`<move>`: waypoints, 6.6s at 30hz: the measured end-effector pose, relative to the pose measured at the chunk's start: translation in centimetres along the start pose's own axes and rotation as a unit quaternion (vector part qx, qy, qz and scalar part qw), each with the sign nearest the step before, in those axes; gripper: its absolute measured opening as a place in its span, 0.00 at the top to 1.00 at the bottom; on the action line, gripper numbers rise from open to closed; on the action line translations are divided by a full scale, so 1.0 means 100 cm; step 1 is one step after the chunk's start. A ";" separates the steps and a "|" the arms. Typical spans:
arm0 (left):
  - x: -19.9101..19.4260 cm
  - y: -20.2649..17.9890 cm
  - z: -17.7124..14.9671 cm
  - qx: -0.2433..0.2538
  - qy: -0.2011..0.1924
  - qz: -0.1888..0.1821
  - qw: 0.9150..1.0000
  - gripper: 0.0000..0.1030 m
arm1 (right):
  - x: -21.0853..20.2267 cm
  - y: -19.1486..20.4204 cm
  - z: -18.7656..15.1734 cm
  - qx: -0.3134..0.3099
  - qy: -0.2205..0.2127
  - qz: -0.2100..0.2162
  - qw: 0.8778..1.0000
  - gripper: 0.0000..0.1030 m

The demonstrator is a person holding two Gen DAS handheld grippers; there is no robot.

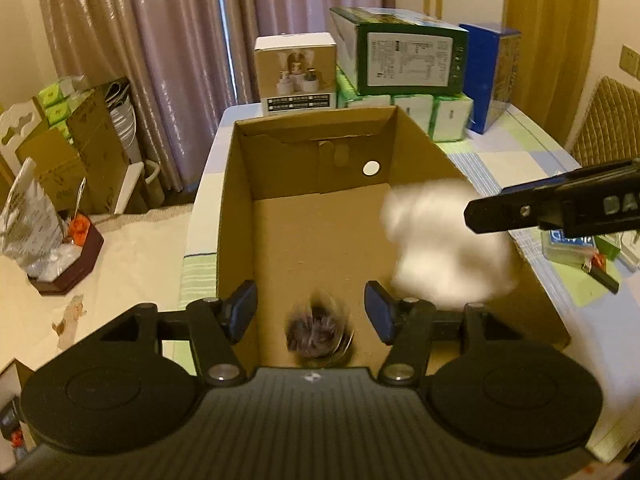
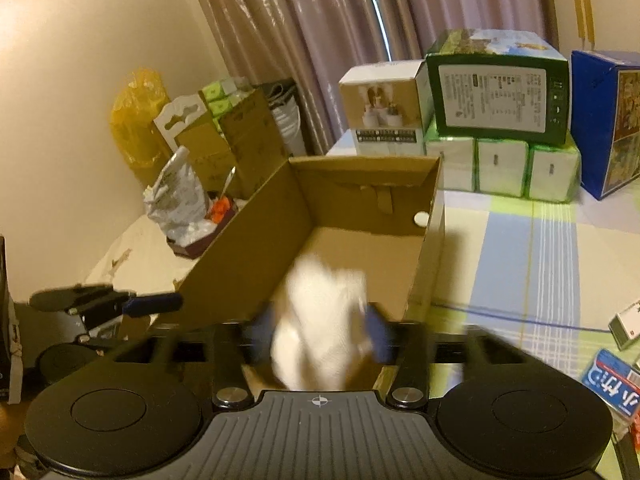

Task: Organize objects
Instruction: 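Carry scrunchie and towel into the cardboard box and open both tools, then withdraw both tools from the box back toward the table items, then grasp the black lighter with the left tool while the right tool grasps the white plug, then carry lighter and plug into the cardboard box and open both tools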

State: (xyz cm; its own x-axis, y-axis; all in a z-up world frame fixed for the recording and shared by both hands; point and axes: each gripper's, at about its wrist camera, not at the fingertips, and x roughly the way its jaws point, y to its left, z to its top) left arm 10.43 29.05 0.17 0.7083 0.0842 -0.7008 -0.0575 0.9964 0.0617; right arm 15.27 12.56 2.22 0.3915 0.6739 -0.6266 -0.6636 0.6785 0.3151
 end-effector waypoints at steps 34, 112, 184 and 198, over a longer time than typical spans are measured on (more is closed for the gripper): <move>-0.147 -0.105 -0.034 -0.080 -0.069 -0.033 0.994 0.10 | -0.206 -0.025 -0.078 0.013 -0.077 -0.089 0.993 0.04; 0.025 -0.317 -0.041 -0.016 0.042 -0.099 0.994 0.01 | -0.203 -0.303 -0.148 0.030 0.028 -0.201 0.979 0.02; 0.078 -0.324 -0.051 0.086 0.057 -0.118 0.988 0.83 | -0.141 -0.277 -0.137 0.014 0.101 -0.208 0.973 0.40; -0.010 -0.278 -0.039 0.054 0.019 -0.114 0.992 0.83 | -0.189 -0.185 -0.121 0.001 0.041 -0.190 0.981 0.40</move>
State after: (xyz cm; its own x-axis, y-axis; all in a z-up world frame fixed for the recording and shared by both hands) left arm 8.59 1.24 -3.63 0.6674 -0.1411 -0.7312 0.1778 0.9837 -0.0275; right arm 12.44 -16.29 -0.45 0.5573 0.3473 -0.7542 -0.4784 0.8767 0.0503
